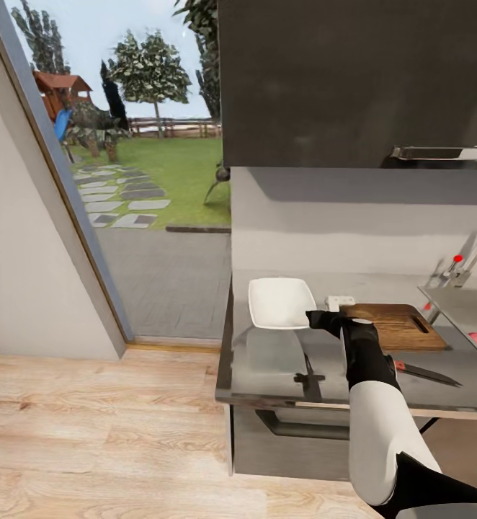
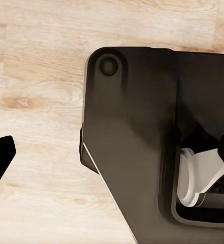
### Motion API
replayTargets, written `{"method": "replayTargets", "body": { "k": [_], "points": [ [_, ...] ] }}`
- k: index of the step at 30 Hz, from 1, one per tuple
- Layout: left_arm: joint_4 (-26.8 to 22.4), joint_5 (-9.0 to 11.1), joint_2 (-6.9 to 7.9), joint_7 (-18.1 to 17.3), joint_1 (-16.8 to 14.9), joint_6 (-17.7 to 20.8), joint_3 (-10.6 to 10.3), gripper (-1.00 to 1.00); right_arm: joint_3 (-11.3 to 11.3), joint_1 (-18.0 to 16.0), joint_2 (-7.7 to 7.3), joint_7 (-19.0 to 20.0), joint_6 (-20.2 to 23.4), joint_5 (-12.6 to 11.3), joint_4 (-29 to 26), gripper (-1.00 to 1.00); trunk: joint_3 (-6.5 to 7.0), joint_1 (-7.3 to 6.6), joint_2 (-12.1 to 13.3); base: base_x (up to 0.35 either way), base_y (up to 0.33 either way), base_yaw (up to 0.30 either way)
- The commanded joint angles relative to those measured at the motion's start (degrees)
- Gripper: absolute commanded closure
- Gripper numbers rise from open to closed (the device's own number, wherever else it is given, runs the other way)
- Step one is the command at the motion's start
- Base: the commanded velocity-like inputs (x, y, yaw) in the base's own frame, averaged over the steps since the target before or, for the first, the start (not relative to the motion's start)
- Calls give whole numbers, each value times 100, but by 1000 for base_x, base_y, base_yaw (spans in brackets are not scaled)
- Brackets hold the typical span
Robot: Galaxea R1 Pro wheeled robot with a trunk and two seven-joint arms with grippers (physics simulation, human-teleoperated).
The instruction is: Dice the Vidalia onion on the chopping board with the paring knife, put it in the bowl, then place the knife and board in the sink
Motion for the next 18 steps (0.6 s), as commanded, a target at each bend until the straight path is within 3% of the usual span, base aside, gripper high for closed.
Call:
{"method": "replayTargets", "body": {
  "k": [1, 18],
  "points": [
    [-9, 12, -3, -3, 2, -5, 12, -100, -29, -9, 8, 55, 10, 51, -11, 100, -11, 4, -12, 0, 0, 0],
    [69, 12, -3, -3, 2, -5, 13, -100, -30, -9, 8, 35, 18, 59, 60, 100, -11, 4, -12, 0, 0, 0]
  ]
}}
